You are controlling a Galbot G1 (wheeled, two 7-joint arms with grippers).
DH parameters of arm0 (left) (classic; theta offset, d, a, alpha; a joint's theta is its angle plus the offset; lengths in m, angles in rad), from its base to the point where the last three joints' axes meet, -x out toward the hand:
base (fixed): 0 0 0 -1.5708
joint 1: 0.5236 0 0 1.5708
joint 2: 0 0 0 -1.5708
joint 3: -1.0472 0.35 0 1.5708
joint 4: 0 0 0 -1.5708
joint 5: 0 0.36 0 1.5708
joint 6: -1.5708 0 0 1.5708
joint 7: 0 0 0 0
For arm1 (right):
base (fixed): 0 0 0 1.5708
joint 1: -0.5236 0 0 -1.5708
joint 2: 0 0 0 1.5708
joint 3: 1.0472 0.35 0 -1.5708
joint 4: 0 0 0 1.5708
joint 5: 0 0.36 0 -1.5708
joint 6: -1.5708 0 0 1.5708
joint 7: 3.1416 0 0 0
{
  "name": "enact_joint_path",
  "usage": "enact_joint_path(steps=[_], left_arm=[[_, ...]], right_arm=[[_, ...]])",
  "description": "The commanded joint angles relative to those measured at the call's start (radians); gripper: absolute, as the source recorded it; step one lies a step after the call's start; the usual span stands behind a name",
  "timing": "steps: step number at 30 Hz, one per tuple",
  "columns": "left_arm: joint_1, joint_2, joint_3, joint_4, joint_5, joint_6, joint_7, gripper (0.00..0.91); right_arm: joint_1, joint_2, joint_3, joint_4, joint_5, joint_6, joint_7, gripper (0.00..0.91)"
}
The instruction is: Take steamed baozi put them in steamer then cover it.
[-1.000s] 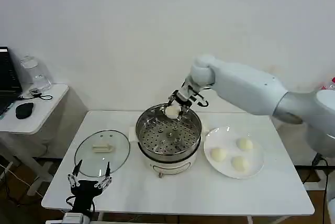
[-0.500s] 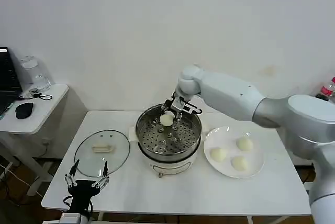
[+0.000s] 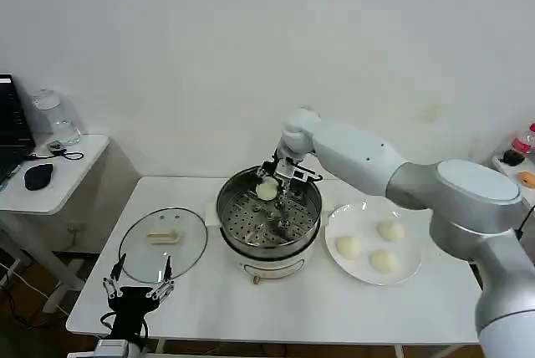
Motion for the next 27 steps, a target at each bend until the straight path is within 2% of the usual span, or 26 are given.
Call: enact_joint_path(steps=[1,3,6,7,9,11,12,13,16,22,25,27], left_arm=[[-0.002,-0.001,0.003,-0.002,0.002,0.002,-0.001,0.907],[-0.002,-0.001,0.004,-0.001,0.002,0.002,-0.001,0.907],[0.001,0.001,0.009,-0.004,0.001,0.0,-0.002,0.907],[0.003,0.001,0.012,-0.007,0.001,-0.001,-0.002,0.907],[0.004,0.006,0.016,-0.012,0.0,-0.001,-0.002,0.907],[0.003,0.014,0.019,-0.019,-0.004,0.001,-0.001,0.907],[0.001,0.017,0.021,-0.025,-0.008,0.004,0.0,0.907],[-0.001,0.025,0.022,-0.03,-0.01,0.006,0.001,0.907],[-0.01,0.043,0.028,-0.043,-0.023,0.019,0.002,0.907],[-0.016,0.06,0.054,-0.052,-0.016,0.021,0.005,0.907],[-0.018,0.059,0.069,-0.047,-0.004,0.02,0.006,0.907],[-0.02,0.059,0.075,-0.044,0.002,0.019,0.006,0.907]], right_arm=[[0.014,-0.005,-0.002,0.003,0.016,0.022,0.02,0.907],[0.04,-0.027,-0.02,0.044,0.066,0.001,0.011,0.907],[0.111,-0.084,-0.07,0.156,0.197,-0.049,-0.007,0.907],[0.161,-0.123,-0.094,0.227,0.253,-0.101,-0.02,0.907],[0.218,-0.174,-0.118,0.311,0.306,-0.148,-0.03,0.907],[0.29,-0.257,-0.16,0.415,0.403,-0.248,-0.036,0.907],[0.296,-0.272,-0.167,0.423,0.416,-0.264,-0.038,0.907],[0.353,-0.342,-0.199,0.493,0.46,-0.329,-0.046,0.907],[0.432,-0.476,-0.268,0.59,0.533,-0.447,-0.059,0.907],[0.467,-0.761,-0.394,0.749,0.581,-0.565,-0.082,0.907],[0.434,-0.886,-0.422,0.816,0.586,-0.597,-0.102,0.907],[0.396,-0.938,-0.422,0.838,0.574,-0.598,-0.121,0.907]])
